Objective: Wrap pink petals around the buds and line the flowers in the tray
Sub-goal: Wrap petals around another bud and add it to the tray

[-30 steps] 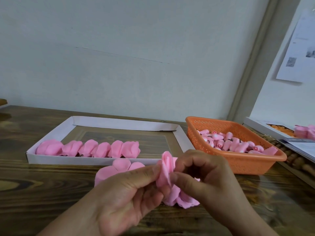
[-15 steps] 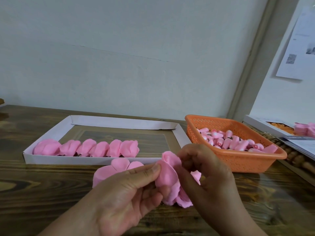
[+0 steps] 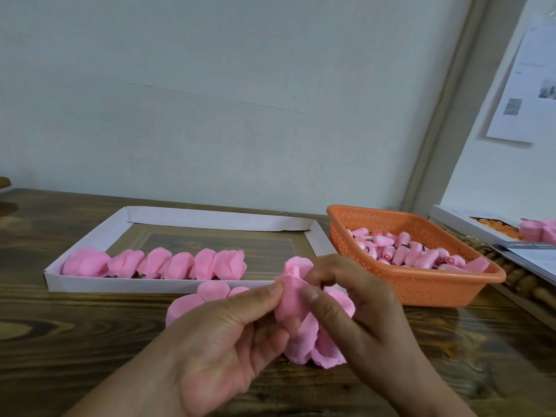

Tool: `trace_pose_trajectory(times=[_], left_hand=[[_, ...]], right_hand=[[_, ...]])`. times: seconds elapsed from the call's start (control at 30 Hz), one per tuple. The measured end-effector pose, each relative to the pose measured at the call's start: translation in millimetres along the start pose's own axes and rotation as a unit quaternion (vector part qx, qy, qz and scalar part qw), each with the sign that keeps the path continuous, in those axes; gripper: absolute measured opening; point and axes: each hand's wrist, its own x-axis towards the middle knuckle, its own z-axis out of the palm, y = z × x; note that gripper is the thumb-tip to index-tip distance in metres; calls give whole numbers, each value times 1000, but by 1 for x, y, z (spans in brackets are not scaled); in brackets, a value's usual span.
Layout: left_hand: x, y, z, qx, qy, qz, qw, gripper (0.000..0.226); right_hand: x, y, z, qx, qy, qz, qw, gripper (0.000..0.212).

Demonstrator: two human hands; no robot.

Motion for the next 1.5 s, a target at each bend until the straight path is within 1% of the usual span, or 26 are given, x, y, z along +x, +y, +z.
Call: trace_pose_trajectory(times=[0.07,0.1,0.17,0.23,0.27,0.33,0.43,0.5,0.63,0.77,0.83,0.93,1.0,1.13,1.27,1.37,1.43,1.5], left_hand=[[0,0,0,2,-8,1,1000,33],[0,0,1,3,-13,0,1000,32],[-1,0,3,10,-20,3,1000,22],[-1,1,5,14,-21,9,1000,17],[0,1,6,15,-20,11,1000,18],[1,2,5,16,-20,10,1000,18],[2,5,5,5,-14,7,1000,17],[3,5,5,-5,-11,4,1000,17],[7,3,4,6,-4,8,1000,21],[10,2,3,22,4,20,1000,15],[12,2,2,28,12,27,999,13],[15,2,0,38,27,35,998,14],[16,3,-2,58,30,35,997,16],[17,5,-7,139,17,41,989,15],[18,7,-13,207,6,53,977,16],[18,8,-14,218,0,74,973,14],[19,7,-14,218,2,94,971,16],[20,5,-13,220,4,108,969,23]], right_hand=[[3,2,2,33,29,48,998,12],[4,3,3,50,41,66,996,11],[8,4,5,76,60,89,991,17],[9,4,8,87,74,97,989,20],[10,4,9,86,78,96,989,18],[9,5,9,89,70,94,989,12],[8,5,3,100,29,71,992,24],[8,4,2,98,13,62,993,26],[11,5,7,54,29,54,997,20],[14,7,10,29,37,78,996,16],[14,8,12,22,32,98,994,18],[15,8,15,36,37,144,988,21],[15,7,18,43,58,162,984,19],[12,8,23,-17,100,142,985,20],[7,7,26,-92,107,96,985,19],[6,4,26,-145,106,37,983,16],[6,2,27,-161,99,25,982,14],[7,0,28,-168,99,30,980,12]])
